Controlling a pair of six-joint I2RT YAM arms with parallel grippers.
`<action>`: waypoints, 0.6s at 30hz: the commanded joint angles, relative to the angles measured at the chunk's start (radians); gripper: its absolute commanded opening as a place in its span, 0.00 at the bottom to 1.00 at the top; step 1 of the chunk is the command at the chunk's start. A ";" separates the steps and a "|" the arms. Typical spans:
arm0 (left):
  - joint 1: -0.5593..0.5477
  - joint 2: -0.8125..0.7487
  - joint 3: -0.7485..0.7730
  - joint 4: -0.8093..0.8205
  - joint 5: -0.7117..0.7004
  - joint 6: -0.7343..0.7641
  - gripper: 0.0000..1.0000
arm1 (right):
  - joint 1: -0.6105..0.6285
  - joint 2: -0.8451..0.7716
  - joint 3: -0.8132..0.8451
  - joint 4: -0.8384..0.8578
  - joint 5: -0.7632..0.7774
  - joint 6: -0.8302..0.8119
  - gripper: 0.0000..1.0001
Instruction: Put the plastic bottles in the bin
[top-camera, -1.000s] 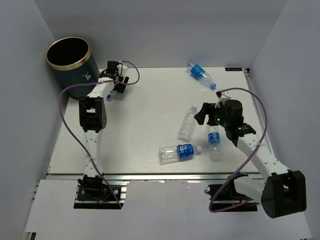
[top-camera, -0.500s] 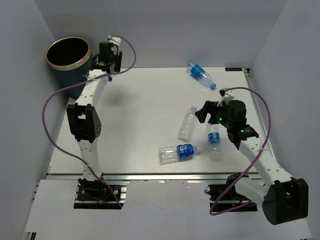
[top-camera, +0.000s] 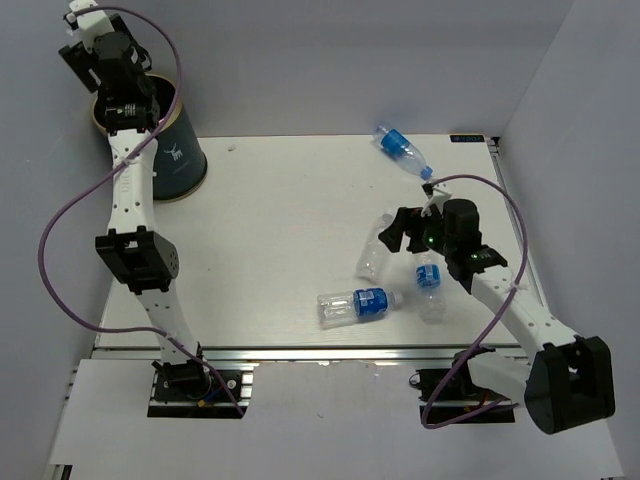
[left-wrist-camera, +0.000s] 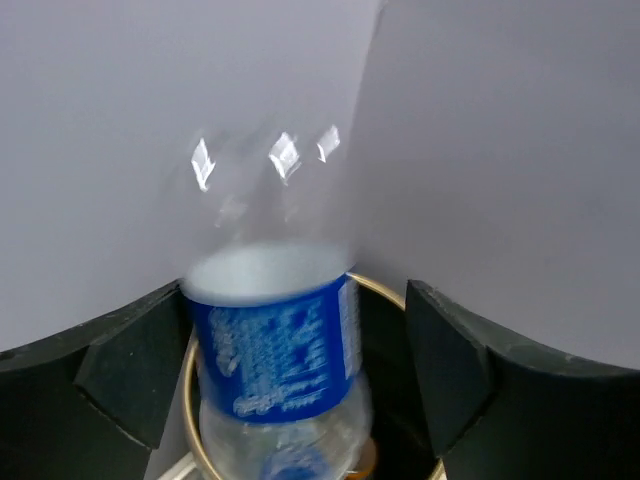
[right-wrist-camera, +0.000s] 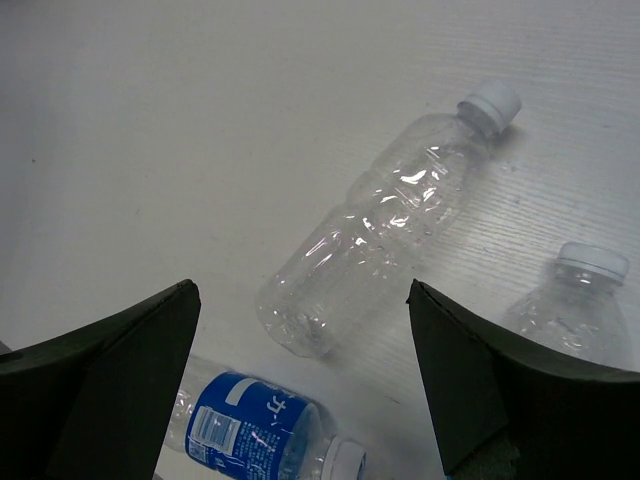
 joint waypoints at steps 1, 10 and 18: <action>0.022 0.067 0.019 -0.024 -0.068 -0.022 0.98 | 0.045 0.045 0.070 -0.033 0.046 -0.027 0.89; 0.022 -0.088 -0.050 -0.107 0.115 -0.131 0.98 | 0.121 0.150 0.138 -0.052 0.310 0.089 0.89; -0.042 -0.308 -0.308 -0.225 0.514 -0.312 0.98 | 0.244 0.348 0.244 -0.113 0.561 0.259 0.89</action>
